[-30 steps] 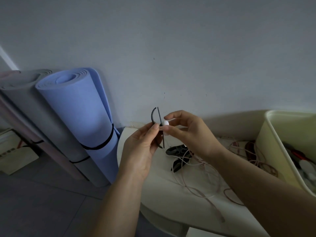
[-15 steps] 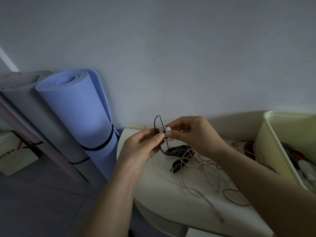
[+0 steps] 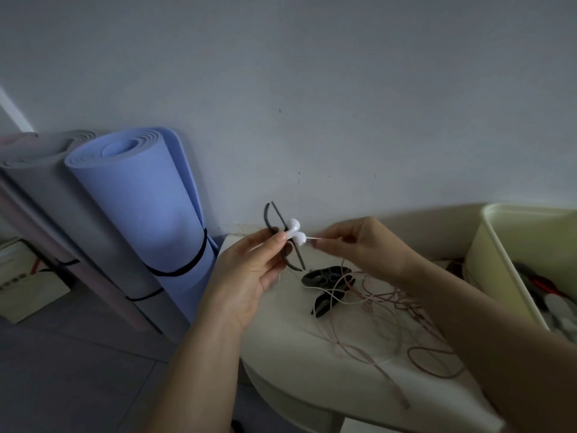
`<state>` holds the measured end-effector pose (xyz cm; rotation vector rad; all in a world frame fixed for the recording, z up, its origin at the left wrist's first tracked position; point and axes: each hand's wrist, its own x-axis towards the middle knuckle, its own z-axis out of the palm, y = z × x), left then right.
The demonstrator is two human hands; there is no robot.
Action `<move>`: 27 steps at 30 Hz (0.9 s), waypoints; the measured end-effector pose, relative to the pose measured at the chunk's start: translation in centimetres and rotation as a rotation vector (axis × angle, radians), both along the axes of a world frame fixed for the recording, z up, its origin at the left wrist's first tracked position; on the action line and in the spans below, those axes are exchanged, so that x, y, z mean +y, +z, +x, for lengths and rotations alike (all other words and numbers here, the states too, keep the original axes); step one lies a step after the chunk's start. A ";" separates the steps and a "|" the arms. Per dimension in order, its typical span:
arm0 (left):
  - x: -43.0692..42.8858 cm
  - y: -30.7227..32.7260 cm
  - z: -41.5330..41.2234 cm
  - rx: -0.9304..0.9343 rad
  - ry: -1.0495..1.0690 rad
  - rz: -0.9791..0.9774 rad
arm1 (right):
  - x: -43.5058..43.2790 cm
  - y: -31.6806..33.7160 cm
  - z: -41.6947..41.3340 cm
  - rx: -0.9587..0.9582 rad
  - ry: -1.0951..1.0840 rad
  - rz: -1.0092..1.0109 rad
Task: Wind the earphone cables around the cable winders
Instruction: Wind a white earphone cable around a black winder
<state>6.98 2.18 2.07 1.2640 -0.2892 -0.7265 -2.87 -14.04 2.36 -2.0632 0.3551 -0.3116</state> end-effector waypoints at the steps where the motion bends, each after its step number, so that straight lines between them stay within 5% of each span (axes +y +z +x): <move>1: 0.2 0.1 0.2 -0.002 0.007 0.001 | 0.3 -0.4 0.0 0.052 0.007 -0.082; 8: -0.2 -0.5 0.3 -0.048 0.083 0.097 | 4.2 -2.0 1.1 0.163 0.245 -0.580; 18: -0.3 -0.5 0.5 0.104 0.053 0.056 | 2.9 0.5 -0.2 0.202 0.164 -0.729; 27: -1.2 -0.9 -0.4 -0.462 0.054 0.390 | 1.2 2.7 -1.1 -0.048 -0.037 -0.549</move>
